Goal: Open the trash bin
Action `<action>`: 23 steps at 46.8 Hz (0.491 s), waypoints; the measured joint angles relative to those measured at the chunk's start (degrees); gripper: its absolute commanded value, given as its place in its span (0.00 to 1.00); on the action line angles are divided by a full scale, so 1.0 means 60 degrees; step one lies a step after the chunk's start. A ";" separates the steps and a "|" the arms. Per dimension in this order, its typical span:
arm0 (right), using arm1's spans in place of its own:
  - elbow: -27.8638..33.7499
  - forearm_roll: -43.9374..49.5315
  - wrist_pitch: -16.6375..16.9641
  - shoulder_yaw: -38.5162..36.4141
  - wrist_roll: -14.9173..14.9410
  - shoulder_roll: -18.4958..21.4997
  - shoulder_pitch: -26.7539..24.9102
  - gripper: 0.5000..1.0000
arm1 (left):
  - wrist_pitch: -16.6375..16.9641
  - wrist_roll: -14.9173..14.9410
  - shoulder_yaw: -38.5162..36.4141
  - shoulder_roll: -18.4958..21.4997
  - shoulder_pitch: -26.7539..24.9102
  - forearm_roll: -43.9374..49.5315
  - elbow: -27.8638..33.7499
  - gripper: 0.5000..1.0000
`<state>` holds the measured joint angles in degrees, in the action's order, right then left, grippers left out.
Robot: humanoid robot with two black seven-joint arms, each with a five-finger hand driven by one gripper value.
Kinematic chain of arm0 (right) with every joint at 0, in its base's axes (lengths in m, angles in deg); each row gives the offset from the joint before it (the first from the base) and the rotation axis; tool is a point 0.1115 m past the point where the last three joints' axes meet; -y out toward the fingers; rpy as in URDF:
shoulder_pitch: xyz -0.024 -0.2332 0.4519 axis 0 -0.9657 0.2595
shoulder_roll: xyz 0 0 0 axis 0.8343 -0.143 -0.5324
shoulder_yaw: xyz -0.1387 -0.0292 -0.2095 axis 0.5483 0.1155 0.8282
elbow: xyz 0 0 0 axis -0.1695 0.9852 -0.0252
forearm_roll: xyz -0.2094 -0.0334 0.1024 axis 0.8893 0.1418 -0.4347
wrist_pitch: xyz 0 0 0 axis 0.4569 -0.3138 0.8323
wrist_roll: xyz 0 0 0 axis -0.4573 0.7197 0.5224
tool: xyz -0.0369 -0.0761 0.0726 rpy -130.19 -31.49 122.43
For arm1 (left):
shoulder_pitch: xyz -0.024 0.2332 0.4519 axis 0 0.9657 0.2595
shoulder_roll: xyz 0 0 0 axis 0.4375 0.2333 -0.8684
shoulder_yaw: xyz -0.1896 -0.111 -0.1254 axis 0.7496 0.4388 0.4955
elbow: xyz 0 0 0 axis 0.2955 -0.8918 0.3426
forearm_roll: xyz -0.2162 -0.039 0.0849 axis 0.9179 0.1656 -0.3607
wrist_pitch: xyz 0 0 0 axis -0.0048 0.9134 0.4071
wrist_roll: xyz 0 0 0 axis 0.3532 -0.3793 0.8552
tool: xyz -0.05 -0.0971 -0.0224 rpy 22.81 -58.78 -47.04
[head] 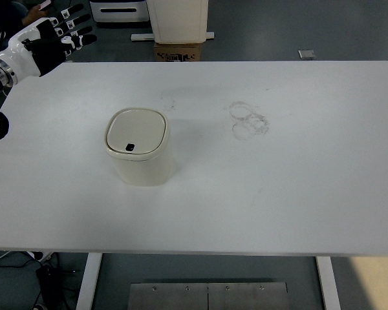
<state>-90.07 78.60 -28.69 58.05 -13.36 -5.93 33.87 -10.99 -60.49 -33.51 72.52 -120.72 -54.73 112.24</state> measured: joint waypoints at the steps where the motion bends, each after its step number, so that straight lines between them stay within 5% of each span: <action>1: 0.0002 0.0000 0.0000 0.0000 -0.0001 -0.0001 0.0000 0.98 | 0.0001 0.0052 -0.0017 0.0038 -0.0059 -0.0123 0.0061 1.00; 12: -0.0001 0.0000 0.0000 0.0002 -0.0002 -0.0001 0.0000 0.98 | -0.0031 0.1336 -0.1240 0.0652 -0.1046 -0.0905 0.0815 1.00; 23: -0.0001 0.0000 0.0000 0.0001 -0.0002 -0.0001 0.0000 0.98 | -0.0646 0.1451 -0.3043 0.1504 -0.2169 -0.1146 0.1768 1.00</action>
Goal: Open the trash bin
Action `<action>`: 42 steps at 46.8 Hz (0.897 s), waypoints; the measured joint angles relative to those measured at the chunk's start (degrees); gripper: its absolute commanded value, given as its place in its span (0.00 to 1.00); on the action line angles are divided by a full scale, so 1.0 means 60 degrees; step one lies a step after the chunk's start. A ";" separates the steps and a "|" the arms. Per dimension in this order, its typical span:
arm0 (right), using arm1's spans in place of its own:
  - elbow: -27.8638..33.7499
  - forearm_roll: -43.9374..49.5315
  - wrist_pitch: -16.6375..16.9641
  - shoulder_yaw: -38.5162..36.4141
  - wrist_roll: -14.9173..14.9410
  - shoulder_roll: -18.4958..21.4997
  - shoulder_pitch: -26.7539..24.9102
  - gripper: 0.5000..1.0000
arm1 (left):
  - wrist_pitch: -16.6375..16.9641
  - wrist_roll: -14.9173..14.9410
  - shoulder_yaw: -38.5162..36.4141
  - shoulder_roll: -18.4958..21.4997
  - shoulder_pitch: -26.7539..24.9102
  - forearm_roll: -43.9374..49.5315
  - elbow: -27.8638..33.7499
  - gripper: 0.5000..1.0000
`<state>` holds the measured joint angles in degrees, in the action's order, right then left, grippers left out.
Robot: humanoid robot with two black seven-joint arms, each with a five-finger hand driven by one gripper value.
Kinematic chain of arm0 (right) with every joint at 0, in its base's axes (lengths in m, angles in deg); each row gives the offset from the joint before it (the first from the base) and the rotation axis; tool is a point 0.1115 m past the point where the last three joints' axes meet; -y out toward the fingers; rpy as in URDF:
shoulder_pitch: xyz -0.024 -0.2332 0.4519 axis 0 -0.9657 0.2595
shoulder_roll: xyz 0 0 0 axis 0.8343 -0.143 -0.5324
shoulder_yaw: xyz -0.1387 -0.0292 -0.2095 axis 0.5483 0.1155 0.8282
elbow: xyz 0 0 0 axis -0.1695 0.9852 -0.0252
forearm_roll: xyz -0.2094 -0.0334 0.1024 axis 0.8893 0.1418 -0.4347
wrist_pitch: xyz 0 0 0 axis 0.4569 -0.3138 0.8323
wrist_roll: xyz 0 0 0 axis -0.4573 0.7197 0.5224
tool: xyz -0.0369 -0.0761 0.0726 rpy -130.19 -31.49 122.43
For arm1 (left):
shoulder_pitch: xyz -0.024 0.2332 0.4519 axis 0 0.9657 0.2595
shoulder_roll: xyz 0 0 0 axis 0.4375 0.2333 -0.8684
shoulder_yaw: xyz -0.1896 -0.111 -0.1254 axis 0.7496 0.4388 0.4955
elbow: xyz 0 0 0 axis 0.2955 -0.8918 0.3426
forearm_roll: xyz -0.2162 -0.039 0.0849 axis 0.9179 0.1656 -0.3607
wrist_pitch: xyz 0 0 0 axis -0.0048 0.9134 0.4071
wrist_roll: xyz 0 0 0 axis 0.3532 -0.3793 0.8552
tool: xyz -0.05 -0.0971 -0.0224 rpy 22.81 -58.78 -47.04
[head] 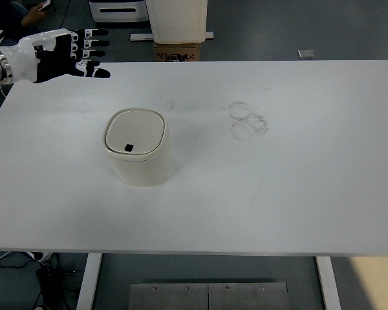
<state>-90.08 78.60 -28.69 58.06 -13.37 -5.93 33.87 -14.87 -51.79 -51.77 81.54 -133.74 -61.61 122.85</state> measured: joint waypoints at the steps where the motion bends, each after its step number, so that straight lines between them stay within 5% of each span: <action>1: 0.0000 0.0000 0.0000 0.0000 0.0000 0.0000 -0.0005 0.98 | -0.0101 -0.0005 -0.0215 0.0033 -0.0157 -0.0008 0.0004 1.00; 18: 0.0000 0.0000 0.0000 0.0000 0.0003 0.0000 0.0006 0.98 | -0.1003 -0.0023 -0.4025 -0.0010 -0.2738 -0.0537 0.0113 1.00; 28: 0.0000 0.0000 0.0000 0.0000 0.0001 0.0000 0.0005 0.98 | -0.2801 -0.0032 -0.4096 0.0106 -0.3550 -0.0593 0.0665 1.00; 42: 0.0000 0.0000 0.0000 0.0000 0.0001 0.0000 0.0008 0.98 | -0.2909 0.0037 -0.5643 0.0206 -0.4650 -0.1755 0.1270 1.00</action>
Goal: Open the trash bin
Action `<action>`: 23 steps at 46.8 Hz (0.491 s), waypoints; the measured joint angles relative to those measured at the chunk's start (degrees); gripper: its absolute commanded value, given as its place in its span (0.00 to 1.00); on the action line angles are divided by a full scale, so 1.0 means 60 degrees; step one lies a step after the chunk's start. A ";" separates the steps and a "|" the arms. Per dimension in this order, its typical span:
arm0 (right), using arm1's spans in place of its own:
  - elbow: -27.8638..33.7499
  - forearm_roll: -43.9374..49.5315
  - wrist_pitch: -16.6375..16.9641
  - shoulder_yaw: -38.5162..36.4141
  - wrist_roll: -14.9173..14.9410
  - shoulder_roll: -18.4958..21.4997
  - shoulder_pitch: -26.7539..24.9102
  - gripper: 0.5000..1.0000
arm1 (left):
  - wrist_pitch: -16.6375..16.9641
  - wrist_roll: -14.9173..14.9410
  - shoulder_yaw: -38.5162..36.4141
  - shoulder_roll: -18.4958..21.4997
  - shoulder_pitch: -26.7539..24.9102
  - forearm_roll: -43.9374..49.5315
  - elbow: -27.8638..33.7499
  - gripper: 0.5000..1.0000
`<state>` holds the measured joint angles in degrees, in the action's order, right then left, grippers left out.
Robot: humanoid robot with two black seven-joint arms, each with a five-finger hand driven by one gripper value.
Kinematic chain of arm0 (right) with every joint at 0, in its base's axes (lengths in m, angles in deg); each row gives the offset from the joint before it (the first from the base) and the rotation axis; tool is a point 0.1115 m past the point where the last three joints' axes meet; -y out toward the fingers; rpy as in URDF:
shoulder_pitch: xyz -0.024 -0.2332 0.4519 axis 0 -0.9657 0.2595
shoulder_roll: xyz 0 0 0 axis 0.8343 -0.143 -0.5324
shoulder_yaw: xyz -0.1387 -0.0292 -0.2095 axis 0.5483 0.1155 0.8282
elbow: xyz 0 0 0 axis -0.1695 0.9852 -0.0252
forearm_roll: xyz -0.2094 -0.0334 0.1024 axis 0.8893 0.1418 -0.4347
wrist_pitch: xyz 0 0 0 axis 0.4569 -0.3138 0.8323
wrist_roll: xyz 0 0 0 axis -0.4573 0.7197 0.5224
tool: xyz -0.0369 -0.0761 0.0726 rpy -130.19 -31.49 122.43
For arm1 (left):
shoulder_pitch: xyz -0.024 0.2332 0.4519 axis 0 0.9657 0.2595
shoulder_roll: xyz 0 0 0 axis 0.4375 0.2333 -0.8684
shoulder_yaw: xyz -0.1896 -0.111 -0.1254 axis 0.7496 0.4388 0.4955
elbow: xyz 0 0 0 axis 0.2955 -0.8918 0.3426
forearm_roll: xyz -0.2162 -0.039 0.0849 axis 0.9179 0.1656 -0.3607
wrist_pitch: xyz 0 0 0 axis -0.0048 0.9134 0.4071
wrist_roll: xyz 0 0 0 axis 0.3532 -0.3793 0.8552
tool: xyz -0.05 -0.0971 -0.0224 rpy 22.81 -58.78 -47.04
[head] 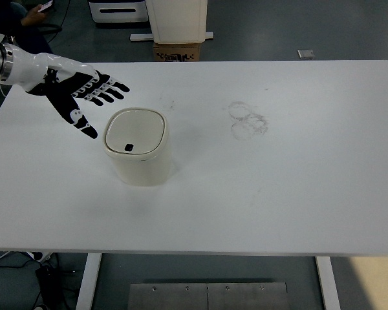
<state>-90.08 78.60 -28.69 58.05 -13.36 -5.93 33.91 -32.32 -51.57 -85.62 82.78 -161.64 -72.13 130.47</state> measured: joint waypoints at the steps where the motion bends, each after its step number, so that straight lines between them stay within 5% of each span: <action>1: 0.0000 0.0000 0.0000 0.0000 0.0000 0.0000 0.0000 0.98 | 0.0001 0.0009 -0.0024 0.0002 -0.0003 -0.0111 0.0076 1.00; 23: 0.0000 0.0000 0.0000 0.0000 0.0000 0.0000 -0.0004 0.98 | 0.0002 0.0086 -0.0050 0.0070 -0.0341 -0.0397 0.1023 1.00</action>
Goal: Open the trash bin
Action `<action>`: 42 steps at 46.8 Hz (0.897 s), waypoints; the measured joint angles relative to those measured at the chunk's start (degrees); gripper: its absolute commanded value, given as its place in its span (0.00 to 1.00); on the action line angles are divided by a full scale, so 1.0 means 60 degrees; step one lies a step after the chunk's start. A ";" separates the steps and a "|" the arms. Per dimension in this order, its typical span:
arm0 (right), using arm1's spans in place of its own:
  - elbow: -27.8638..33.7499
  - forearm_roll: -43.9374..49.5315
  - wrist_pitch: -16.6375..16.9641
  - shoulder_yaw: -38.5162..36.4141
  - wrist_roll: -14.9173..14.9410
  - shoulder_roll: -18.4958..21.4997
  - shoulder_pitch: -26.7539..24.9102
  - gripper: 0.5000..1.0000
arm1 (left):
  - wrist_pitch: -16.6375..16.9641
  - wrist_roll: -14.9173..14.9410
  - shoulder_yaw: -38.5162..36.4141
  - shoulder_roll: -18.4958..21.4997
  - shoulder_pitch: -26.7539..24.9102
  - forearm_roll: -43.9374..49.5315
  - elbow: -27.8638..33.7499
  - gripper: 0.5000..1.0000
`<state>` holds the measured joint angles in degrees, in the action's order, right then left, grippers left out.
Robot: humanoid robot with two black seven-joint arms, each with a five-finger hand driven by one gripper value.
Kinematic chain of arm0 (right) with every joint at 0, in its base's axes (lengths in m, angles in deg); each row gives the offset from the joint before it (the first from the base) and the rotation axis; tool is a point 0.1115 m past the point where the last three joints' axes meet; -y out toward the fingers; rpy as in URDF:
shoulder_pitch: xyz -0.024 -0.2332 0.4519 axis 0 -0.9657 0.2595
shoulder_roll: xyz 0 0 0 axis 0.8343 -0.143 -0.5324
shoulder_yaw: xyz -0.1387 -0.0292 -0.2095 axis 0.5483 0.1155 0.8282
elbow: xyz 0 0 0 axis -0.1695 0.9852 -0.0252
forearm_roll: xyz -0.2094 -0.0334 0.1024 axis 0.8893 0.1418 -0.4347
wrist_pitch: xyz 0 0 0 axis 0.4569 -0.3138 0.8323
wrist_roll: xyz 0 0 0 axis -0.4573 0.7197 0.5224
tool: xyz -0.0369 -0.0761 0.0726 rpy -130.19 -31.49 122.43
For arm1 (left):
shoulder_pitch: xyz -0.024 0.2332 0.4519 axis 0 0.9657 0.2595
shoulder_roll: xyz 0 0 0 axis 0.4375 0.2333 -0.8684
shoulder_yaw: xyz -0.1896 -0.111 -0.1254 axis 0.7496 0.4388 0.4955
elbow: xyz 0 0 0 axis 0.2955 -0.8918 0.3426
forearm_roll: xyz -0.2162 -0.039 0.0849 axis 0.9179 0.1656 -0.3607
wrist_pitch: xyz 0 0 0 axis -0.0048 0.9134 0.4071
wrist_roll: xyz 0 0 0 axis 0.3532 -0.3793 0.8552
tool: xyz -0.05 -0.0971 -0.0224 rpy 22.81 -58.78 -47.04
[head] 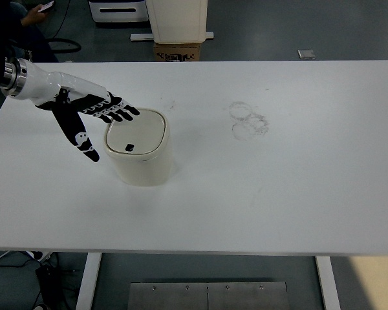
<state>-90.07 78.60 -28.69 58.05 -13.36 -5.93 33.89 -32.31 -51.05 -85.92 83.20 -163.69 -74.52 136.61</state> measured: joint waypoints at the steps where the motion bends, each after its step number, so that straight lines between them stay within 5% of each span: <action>1: 0.0000 0.0000 0.0000 0.0000 0.0000 0.0000 0.0000 0.98 | 0.0000 0.0011 0.0000 -0.0001 -0.0011 0.0000 0.0000 1.00; 42: 0.0000 0.0000 0.0000 0.0000 0.0001 0.0000 -0.0005 0.98 | 0.0006 0.0335 0.0011 -0.0418 0.0810 -0.0038 0.0370 1.00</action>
<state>-90.07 78.60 -28.69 58.05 -13.35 -5.93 33.86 -32.27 -49.04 -85.86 80.69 -158.83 -74.75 138.83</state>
